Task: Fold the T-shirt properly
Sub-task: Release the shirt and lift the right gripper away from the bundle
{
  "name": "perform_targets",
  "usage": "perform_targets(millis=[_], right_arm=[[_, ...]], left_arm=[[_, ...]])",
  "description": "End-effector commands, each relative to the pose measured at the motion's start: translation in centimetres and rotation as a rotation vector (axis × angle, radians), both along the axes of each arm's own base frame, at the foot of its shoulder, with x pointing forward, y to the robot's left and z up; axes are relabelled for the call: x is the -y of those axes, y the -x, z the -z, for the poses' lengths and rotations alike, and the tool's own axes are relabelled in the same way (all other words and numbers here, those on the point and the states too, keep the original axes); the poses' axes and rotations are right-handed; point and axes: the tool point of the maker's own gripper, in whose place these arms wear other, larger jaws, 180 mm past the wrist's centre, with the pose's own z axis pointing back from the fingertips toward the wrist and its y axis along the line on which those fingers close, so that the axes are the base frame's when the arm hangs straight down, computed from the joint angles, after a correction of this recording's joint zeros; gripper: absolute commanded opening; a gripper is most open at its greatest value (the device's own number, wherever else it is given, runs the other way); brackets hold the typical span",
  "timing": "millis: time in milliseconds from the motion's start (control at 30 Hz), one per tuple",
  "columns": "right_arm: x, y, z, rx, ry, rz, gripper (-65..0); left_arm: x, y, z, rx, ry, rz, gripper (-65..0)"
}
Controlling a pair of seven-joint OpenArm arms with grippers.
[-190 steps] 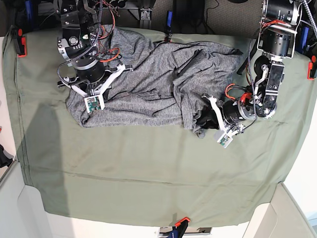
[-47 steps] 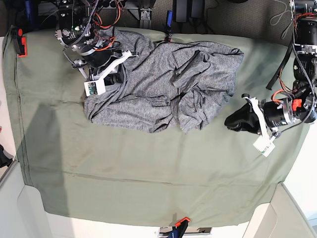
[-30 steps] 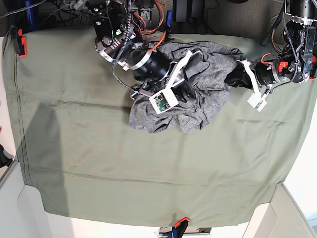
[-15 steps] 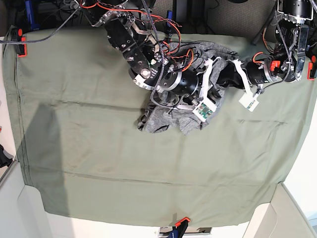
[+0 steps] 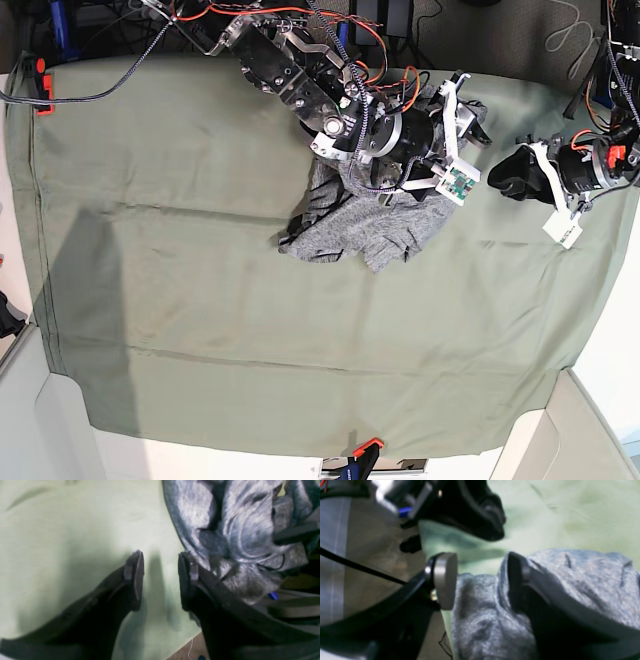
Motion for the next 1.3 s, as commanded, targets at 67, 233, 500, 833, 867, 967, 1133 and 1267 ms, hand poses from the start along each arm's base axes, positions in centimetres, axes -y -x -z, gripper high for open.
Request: perform_targets(millis=[67, 233, 500, 833, 867, 967, 1133, 1267], right_arm=[[-0.9, -0.8, -3.3, 0.073, -0.075, 0.0, -33.3], [0.9, -3.4, -7.2, 0.191, -0.103, 0.134, -33.3], [7.2, -7.6, -6.1, 0.139, 0.025, 0.374, -33.3], [14.2, -9.0, -1.8, -0.002, 0.039, 0.615, -65.0], [14.6, -9.1, -1.6, -0.008, 0.04, 0.63, -65.0], [15.1, -9.0, -1.1, -0.021, 0.038, 0.644, -65.0], [13.3, -7.8, 0.2, -0.092, 0.011, 0.558, -65.0], [10.8, -5.7, 2.0, -0.174, -0.004, 0.446, -65.0]], left_arm=[[-0.6, -1.0, -1.6, 0.052, -0.004, -0.002, -39.4], [-0.6, -1.0, -1.6, 0.053, -0.003, -0.002, -39.4], [-0.7, -1.0, -1.6, 0.052, -0.005, -0.002, -39.4], [-0.7, -1.1, -1.7, 0.058, -0.004, -0.004, -39.4], [-0.7, -1.1, -1.7, 0.058, -0.004, -0.004, -39.4], [-0.6, -1.2, -1.7, 0.063, -0.001, -0.006, -39.4], [-0.5, -1.7, -2.3, 0.099, 0.015, -0.017, -39.4], [-0.7, -2.2, -2.6, 0.113, 0.004, -0.016, -39.4]])
